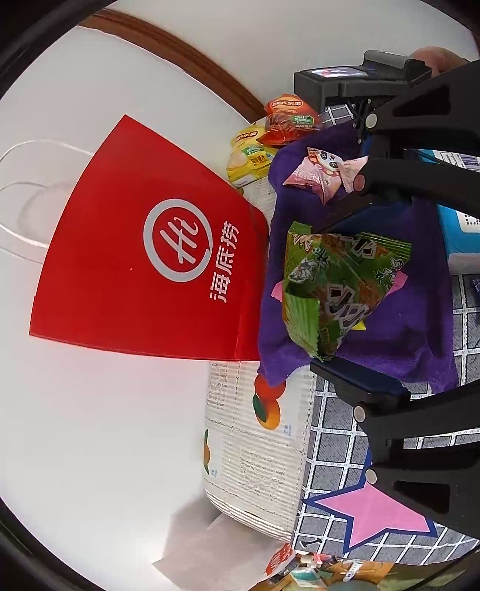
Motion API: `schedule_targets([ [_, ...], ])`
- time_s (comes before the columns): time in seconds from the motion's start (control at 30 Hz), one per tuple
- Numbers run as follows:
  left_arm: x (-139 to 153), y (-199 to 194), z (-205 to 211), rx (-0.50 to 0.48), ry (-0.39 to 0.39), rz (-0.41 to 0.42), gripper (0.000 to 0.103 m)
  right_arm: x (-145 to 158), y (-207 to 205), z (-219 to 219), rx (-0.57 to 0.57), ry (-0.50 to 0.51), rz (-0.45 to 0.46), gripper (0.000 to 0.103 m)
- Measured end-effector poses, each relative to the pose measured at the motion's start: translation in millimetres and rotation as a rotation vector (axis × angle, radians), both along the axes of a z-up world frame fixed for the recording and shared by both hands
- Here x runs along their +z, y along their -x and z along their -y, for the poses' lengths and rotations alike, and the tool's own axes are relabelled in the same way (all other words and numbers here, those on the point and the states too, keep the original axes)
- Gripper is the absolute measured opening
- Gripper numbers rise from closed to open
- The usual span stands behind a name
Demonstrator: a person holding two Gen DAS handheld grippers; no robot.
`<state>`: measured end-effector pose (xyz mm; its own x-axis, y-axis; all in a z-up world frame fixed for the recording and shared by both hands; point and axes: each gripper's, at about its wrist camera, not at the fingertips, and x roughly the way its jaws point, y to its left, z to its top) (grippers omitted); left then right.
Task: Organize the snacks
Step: 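Open the right gripper to drop the pink-white packet on the towel, then lower the green bag onto the towel and open the left gripper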
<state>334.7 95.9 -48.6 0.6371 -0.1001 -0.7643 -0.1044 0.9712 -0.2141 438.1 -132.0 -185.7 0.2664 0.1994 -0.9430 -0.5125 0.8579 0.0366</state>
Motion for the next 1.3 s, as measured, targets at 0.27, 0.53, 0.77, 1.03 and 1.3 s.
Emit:
schedule_targets([
  [0.27,-3.7,-1.7,4.9,-0.011,-0.017,-0.015,0.062,17.8,7.1,1.8,-0.013,0.075,0.077,0.041],
  [0.53,-16.5,-7.7,13.0,-0.033,-0.038,-0.073,0.062,71.7,22.6,13.7,-0.052,-0.01,0.213,0.058],
  [0.77,-30.6,-13.2,26.0,-0.061,-0.054,-0.113,0.062,101.6,35.9,21.1,-0.067,-0.043,0.289,0.06],
  [1.03,-52.0,-20.2,44.4,-0.112,-0.099,-0.186,0.062,115.6,39.1,33.1,-0.098,-0.065,0.324,0.06],
  [1.3,-70.1,-26.3,51.5,-0.133,-0.154,-0.227,0.063,119.1,38.0,39.7,-0.133,-0.086,0.321,0.06],
])
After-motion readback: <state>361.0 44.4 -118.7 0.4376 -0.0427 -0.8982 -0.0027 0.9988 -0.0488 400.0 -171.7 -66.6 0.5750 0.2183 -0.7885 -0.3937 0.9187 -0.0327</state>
